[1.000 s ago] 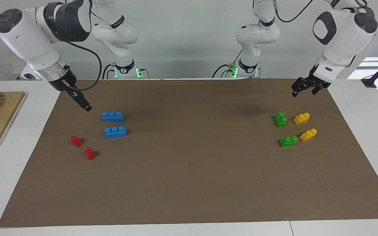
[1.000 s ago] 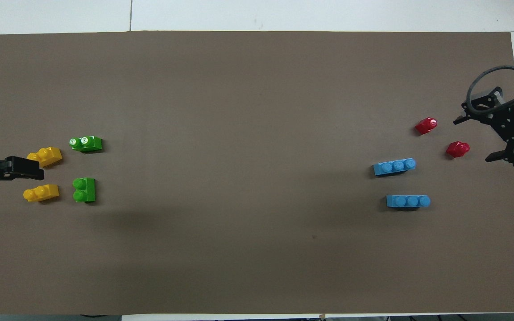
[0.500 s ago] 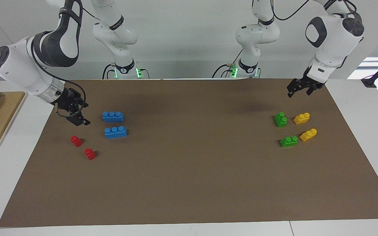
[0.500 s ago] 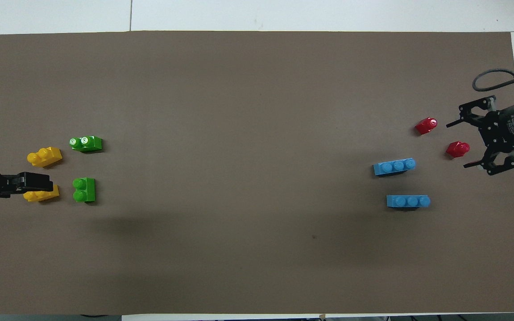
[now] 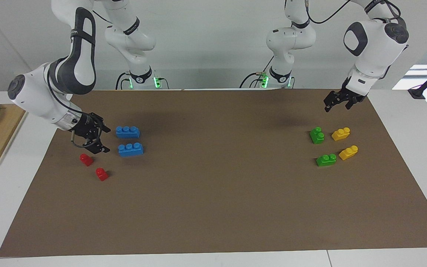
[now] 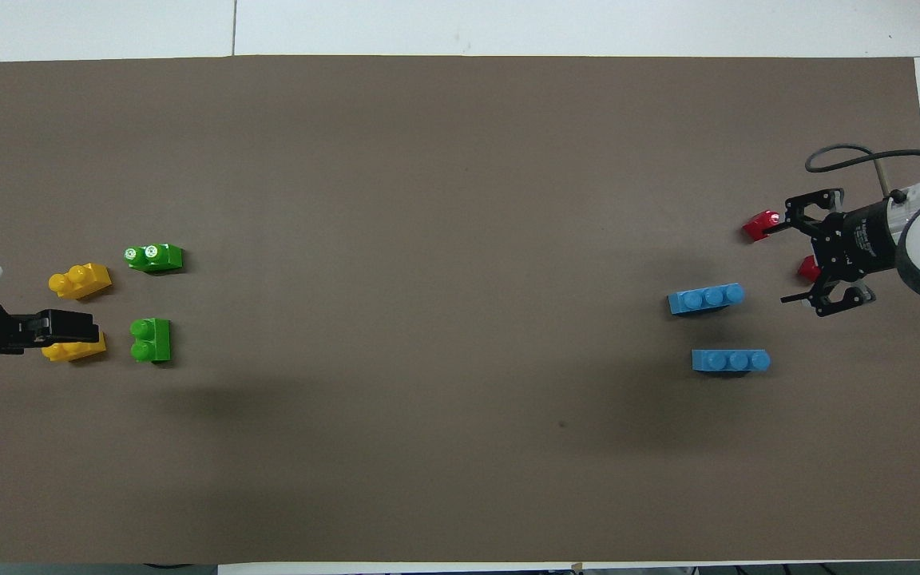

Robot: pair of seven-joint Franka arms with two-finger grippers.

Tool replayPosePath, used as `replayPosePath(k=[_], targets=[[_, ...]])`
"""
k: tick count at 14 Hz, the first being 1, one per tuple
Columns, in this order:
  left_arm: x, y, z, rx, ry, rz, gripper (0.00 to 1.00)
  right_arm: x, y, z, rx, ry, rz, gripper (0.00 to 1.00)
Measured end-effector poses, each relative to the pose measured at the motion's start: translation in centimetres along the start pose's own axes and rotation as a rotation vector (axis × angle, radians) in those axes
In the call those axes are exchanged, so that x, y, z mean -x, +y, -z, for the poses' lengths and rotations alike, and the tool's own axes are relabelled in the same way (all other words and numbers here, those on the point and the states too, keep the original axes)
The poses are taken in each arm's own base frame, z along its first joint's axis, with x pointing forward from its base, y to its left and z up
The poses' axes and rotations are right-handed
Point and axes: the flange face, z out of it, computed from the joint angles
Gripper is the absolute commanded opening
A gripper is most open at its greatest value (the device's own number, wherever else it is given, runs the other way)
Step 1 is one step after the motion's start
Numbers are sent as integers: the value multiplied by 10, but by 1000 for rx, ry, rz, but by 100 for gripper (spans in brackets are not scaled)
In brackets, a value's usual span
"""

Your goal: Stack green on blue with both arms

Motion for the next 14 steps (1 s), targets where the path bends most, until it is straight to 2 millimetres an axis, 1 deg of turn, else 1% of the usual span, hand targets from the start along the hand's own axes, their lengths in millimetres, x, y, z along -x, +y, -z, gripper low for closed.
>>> replayPosePath(k=[2, 5, 9, 10, 12, 14], targets=[[-2, 2, -13, -1, -8, -3, 100, 2, 0, -10, 10, -1, 10, 100], [-11, 2, -38, -4, -12, -3, 100, 3, 2, -20, 25, -6, 24, 100], [-27, 2, -87, -8, 5, -5, 100, -3, 7, -37, 28, -3, 39, 100], [-29, 2, -95, -9, 4, -6, 100, -5, 7, -40, 25, 0, 38, 100], [-29, 4, -105, -10, -2, -9, 100, -6, 8, -46, 15, 9, 36, 100], [-26, 5, -114, -10, -4, -14, 100, -2, 10, -56, 22, 10, 41, 100]])
